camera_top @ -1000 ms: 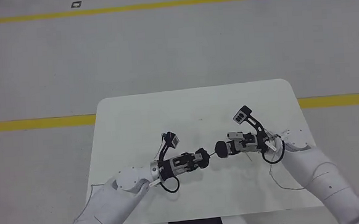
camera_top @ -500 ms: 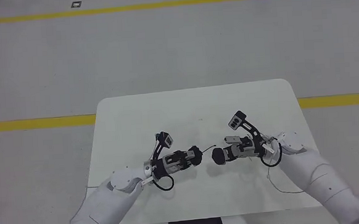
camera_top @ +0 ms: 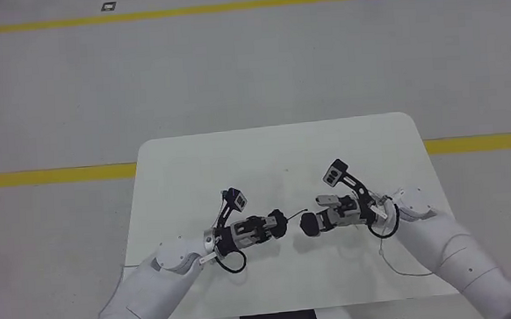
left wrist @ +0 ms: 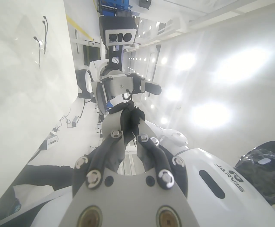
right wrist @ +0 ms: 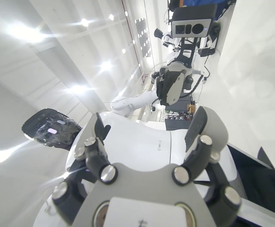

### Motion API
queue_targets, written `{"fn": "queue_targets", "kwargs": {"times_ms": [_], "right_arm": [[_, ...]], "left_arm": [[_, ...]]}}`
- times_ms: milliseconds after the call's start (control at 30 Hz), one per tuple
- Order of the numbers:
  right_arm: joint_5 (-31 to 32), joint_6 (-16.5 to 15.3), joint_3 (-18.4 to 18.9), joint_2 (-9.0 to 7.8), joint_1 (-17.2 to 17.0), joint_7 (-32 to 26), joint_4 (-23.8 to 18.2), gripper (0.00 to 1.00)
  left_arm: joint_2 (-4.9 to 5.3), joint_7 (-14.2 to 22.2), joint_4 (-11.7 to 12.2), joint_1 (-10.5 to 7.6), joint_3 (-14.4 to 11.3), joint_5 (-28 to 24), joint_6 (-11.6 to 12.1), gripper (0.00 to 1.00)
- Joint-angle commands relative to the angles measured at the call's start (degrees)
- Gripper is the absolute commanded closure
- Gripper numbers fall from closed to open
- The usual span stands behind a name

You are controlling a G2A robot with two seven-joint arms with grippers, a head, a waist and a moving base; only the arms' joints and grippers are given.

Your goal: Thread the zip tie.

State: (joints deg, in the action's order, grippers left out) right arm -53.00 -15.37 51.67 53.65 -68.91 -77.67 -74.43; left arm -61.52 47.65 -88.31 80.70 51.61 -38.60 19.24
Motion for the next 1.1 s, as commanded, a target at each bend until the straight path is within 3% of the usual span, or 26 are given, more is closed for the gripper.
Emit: {"fn": "queue_targets", "kwargs": {"times_ms": [0,167,200,267,300,967,1067], "right_arm": [[1.04,-0.14,0.62,-0.15,-0.14,-0.81,0.04,0.0],[3.75,-0.52,1.8,-0.45,-0.2,-1.97,0.55,0.0],[4.04,-0.62,1.88,-0.49,-0.17,-1.97,0.63,0.09],[4.31,-0.93,1.97,-0.55,-0.12,-1.97,0.68,0.42],[4.41,-1.09,1.94,-0.57,-0.09,-1.97,0.66,0.49],[3.6,-3.33,-2.68,0.72,2.65,-1.97,4.34,0.65],[3.38,-3.78,-3.03,0.98,3.12,-1.97,5.06,0.73]], "left_arm": [[0.04,-0.36,-0.19,0.2,0.06,0.12,-0.29,1.0],[0.38,0.8,0.14,0.93,0.74,-0.05,-0.55,1.0],[0.42,0.89,0.27,1.03,0.8,-0.05,-0.62,1.0],[0.47,1.04,0.43,1.14,0.86,-0.1,-0.85,1.0],[0.5,1.18,0.52,1.15,0.83,-0.02,-1.13,1.0],[0.51,1.22,0.55,1.13,0.82,0.09,-1.22,1.0],[0.51,1.22,0.55,1.13,0.82,0.09,-1.22,1.0]]}}
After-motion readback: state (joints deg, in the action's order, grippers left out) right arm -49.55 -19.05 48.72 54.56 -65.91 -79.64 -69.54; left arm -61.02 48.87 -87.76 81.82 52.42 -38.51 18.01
